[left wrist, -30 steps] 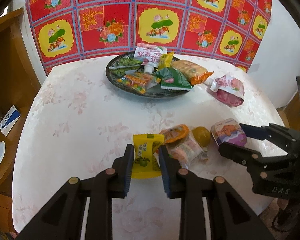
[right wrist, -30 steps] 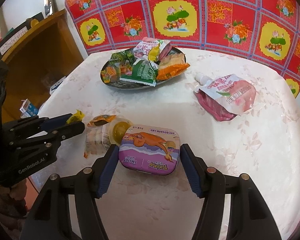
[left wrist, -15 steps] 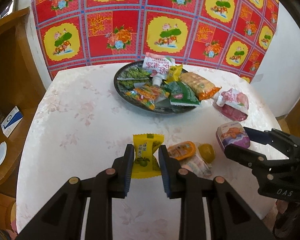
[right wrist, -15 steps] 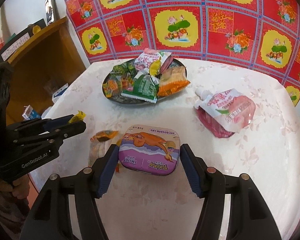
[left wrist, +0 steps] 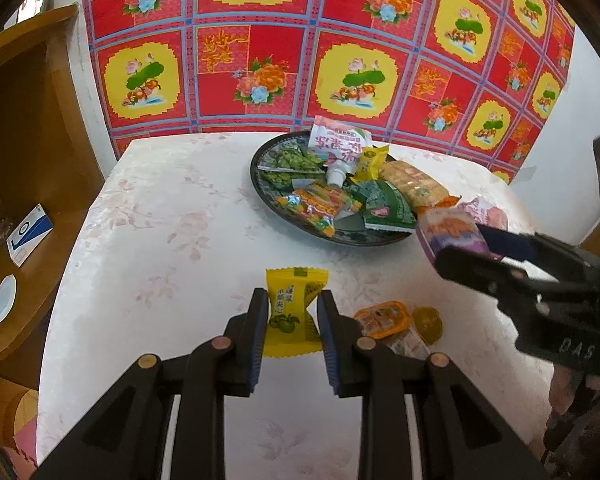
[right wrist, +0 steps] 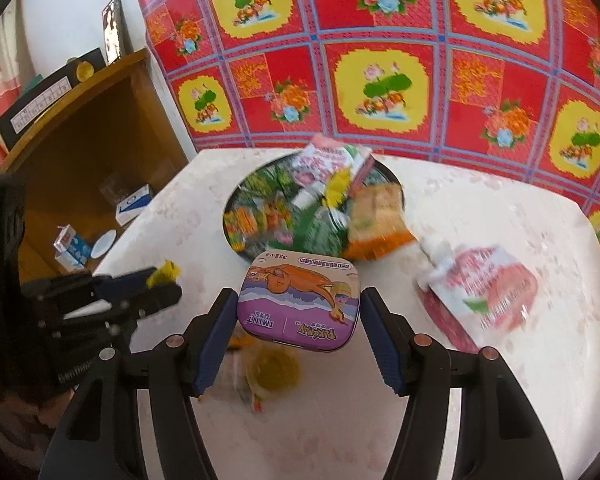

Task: Organize snacks
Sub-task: 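Lift the yellow packet with the left gripper while the right gripper carries the purple tin over the plate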

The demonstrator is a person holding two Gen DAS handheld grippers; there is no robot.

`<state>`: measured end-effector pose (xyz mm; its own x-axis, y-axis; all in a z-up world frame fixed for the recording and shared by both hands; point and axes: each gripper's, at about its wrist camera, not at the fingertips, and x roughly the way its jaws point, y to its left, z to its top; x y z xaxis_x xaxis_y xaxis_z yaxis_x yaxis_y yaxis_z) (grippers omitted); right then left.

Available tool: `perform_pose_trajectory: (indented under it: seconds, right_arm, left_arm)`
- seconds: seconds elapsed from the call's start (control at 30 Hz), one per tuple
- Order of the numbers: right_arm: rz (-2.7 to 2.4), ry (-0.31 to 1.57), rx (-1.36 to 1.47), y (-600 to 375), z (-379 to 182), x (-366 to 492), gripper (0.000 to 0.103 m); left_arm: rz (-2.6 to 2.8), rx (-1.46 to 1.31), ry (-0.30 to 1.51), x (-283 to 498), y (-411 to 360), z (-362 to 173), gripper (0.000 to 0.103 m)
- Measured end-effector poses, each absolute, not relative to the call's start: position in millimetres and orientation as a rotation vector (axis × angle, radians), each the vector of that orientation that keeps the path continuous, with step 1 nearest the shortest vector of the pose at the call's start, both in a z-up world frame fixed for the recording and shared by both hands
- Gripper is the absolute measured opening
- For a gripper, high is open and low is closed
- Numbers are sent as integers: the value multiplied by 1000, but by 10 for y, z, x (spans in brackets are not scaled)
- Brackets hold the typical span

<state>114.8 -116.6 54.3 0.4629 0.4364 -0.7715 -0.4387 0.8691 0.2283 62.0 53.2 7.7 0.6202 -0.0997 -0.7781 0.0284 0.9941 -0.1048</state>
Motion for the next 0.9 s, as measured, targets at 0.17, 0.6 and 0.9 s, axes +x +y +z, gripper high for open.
perform_pose_trajectory:
  seconds: [0.17, 0.6, 0.9]
  right_arm:
    - [554, 936, 19, -1054, 587, 1334, 64]
    - [513, 937, 36, -962, 507, 1689, 64]
    - [481, 941, 1, -920, 403, 1884, 64]
  left_arm:
    - [-67, -99, 887, 685, 578, 114, 26]
    - [-58, -136, 892, 866, 671, 113, 26]
    - [-63, -154, 894, 923, 678, 109, 26]
